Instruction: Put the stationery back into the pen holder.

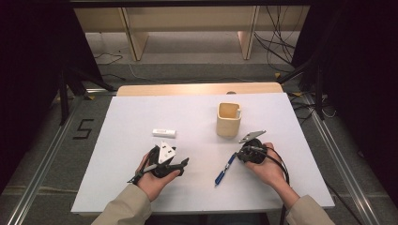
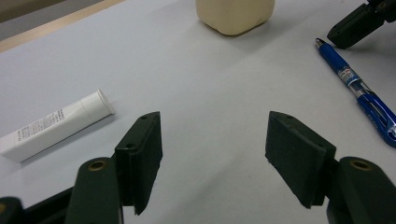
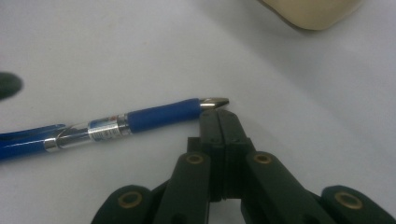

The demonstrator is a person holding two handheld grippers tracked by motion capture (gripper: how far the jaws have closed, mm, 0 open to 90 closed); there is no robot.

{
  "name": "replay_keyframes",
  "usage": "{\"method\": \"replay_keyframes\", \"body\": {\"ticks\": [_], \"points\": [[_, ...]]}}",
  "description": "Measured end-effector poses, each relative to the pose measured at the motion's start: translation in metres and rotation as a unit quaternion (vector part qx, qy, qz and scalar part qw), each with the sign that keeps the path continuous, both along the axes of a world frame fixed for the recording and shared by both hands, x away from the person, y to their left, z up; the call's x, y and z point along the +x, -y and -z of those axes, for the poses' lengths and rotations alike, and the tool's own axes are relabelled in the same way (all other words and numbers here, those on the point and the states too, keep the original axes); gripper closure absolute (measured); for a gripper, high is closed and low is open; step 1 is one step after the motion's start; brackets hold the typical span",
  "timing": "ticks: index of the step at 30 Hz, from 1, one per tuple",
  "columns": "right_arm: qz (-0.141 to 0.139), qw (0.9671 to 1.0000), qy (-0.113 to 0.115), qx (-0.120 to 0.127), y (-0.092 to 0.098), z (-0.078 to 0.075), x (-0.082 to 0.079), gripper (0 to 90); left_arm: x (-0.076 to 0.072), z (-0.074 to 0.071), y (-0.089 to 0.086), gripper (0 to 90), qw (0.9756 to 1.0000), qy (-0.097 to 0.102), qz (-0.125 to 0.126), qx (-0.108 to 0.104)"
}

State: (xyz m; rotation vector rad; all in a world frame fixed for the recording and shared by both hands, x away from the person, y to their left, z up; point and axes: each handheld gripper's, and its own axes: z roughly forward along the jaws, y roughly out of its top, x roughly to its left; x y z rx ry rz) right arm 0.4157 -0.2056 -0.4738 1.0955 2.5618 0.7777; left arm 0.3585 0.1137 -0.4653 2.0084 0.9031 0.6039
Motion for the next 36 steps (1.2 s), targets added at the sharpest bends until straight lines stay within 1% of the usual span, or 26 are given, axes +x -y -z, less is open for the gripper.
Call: {"method": "replay_keyframes", "body": {"ticks": [12, 14, 17, 19, 23, 26, 27, 30, 32, 36], "points": [[0.002, 1.0000, 0.000, 0.000, 0.000, 0.000, 0.000, 90.0, 0.000, 0.000, 0.000, 36.3, 1.0000, -0.001, 0.000, 0.000], [0.000, 1.0000, 0.003, 0.006, -0.001, -0.002, -0.001, 90.0, 0.000, 0.000, 0.000, 36.3, 1.0000, -0.001, 0.000, 0.000], [-0.021, 0.9994, 0.008, 0.025, -0.009, -0.008, -0.007, 90.0, 0.000, 0.000, 0.000, 36.3, 1.0000, -0.001, 0.000, 0.000], [-0.040, 0.9987, 0.008, 0.029, -0.019, -0.011, -0.013, 90.0, 0.000, 0.000, 0.000, 36.3, 1.0000, -0.001, 0.000, 0.000], [-0.086, 0.9954, 0.003, 0.042, -0.039, -0.013, -0.025, 90.0, 0.000, 0.000, 0.000, 36.3, 1.0000, -0.002, -0.001, -0.002], [-0.114, 0.9926, 0.000, 0.041, -0.052, -0.013, -0.034, 90.0, 0.000, 0.000, 0.000, 36.3, 1.0000, -0.002, -0.001, -0.003], [-0.122, 0.9916, -0.002, 0.044, -0.057, -0.013, -0.038, 90.0, 0.000, 0.000, 0.000, 36.3, 1.0000, -0.002, -0.001, -0.003], [-0.150, 0.9880, -0.011, 0.036, -0.069, -0.010, -0.046, 90.0, 0.000, 0.000, 0.000, 36.3, 1.0000, -0.001, -0.001, -0.003], [-0.160, 0.9864, -0.019, 0.032, -0.077, -0.006, -0.051, 90.0, 0.000, 0.000, 0.000, 36.3, 1.0000, -0.001, 0.000, -0.002], [-0.178, 0.9836, -0.023, 0.018, -0.085, -0.003, -0.058, 90.0, 0.000, 0.000, 0.000, 36.3, 1.0000, -0.001, -0.001, -0.003]]}}
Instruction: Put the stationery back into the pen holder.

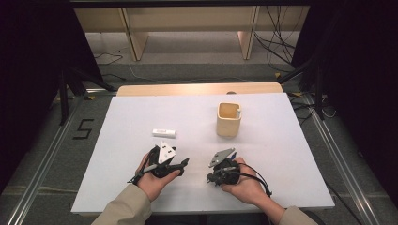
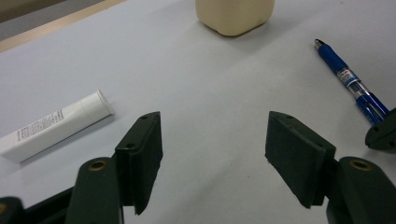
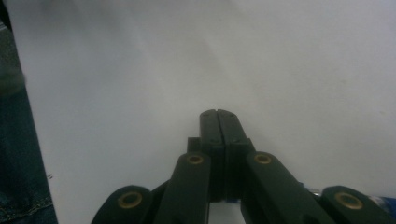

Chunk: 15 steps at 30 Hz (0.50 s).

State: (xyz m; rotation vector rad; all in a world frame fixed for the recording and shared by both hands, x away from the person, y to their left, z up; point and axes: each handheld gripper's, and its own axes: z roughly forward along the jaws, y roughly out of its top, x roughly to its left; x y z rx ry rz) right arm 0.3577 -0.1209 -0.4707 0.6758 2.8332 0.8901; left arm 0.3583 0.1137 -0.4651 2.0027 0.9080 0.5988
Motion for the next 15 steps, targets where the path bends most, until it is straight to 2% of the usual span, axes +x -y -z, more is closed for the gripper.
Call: {"method": "replay_keyframes", "body": {"ticks": [6, 15], "points": [[-0.008, 0.9998, -0.001, -0.016, -0.0027, 0.0025, -0.0046, 90.0, 0.0000, -0.0001, -0.0001, 36.3, 1.0000, 0.000, 0.000, 0.000], [-0.017, 0.9996, -0.005, -0.021, 0.0003, 0.0032, -0.0088, 90.0, -0.0001, -0.0001, 0.0001, 36.3, 1.0000, 0.000, 0.000, 0.000]]}}
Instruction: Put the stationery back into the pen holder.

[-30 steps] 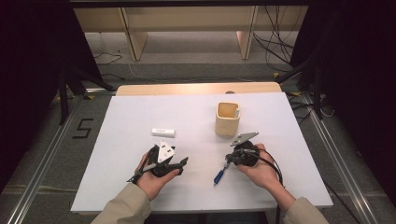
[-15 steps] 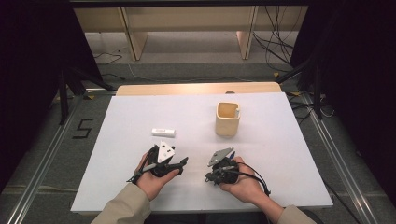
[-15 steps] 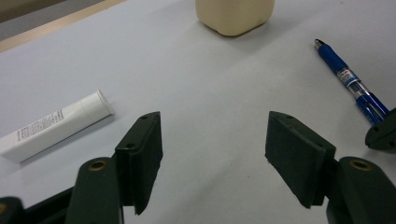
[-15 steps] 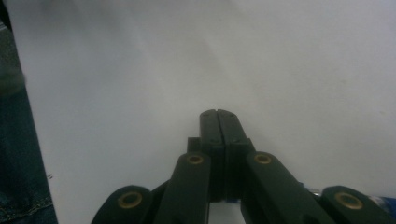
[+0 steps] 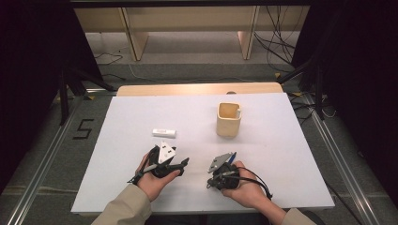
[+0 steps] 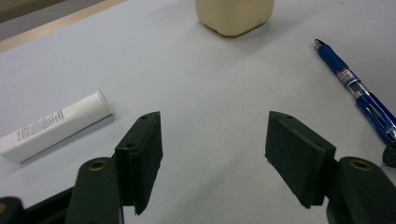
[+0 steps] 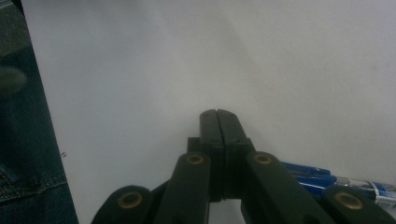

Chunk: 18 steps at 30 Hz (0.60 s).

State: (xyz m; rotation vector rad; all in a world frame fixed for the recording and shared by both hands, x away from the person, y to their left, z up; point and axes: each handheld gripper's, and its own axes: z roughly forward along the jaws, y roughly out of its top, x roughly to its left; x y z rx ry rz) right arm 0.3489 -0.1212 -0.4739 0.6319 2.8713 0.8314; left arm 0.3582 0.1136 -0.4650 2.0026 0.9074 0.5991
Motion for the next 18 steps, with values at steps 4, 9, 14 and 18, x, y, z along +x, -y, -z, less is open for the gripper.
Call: {"method": "replay_keyframes", "body": {"ticks": [4, 9, 14, 18], "points": [[0.003, 1.0000, -0.002, -0.001, 0.0017, -0.0003, -0.0013, 90.0, 0.0000, -0.0001, 0.0001, 36.3, 1.0000, 0.001, 0.000, 0.001], [0.001, 1.0000, -0.002, -0.001, 0.0041, -0.0003, -0.0019, 90.0, 0.0001, -0.0001, -0.0001, 36.3, 1.0000, 0.001, 0.000, 0.001], [-0.006, 1.0000, -0.005, -0.004, 0.0066, -0.0007, -0.0026, 90.0, 0.0001, -0.0002, -0.0002, 36.3, 1.0000, 0.001, 0.000, 0.001], [-0.007, 0.9999, -0.008, -0.005, 0.0092, -0.0012, -0.0038, 90.0, 0.0001, -0.0003, -0.0002, 36.3, 1.0000, 0.001, 0.000, 0.001]]}}
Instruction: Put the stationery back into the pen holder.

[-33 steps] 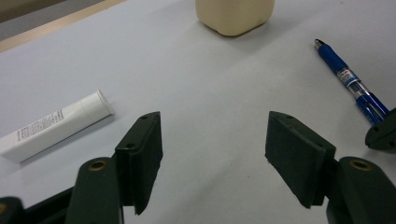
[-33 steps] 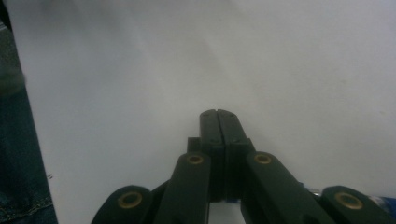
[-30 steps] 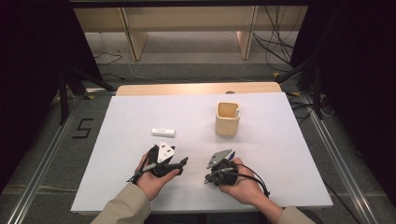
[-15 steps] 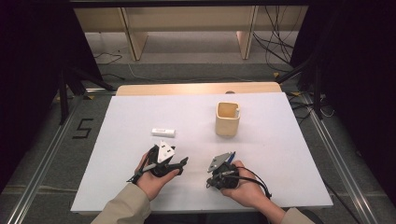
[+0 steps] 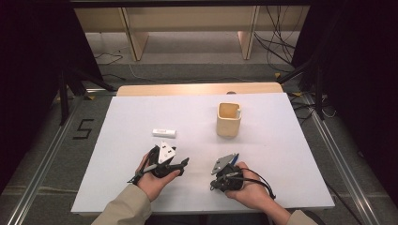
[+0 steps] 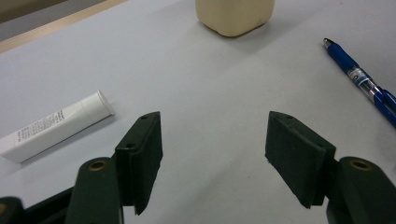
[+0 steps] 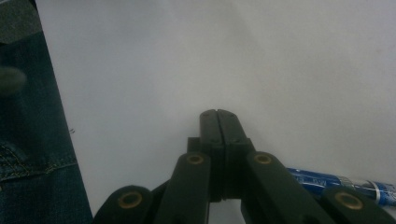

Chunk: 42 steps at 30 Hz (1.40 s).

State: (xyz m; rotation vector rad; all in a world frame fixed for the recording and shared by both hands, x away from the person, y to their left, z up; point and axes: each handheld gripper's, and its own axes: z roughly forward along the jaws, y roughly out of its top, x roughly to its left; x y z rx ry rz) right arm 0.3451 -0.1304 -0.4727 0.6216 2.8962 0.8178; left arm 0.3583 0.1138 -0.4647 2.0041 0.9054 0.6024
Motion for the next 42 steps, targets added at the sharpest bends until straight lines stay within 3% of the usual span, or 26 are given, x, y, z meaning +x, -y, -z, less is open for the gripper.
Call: {"method": "replay_keyframes", "body": {"ticks": [18, 42], "points": [[-0.001, 0.9995, -0.032, -0.009, 0.020, -0.003, -0.004, 90.0, 0.000, 0.000, 0.000, 36.3, 1.0000, 0.001, -0.001, -0.001], [0.021, 0.9987, -0.042, -0.017, 0.051, -0.005, -0.010, 90.0, 0.001, 0.000, 0.000, 36.3, 1.0000, 0.000, -0.001, 0.000]]}}
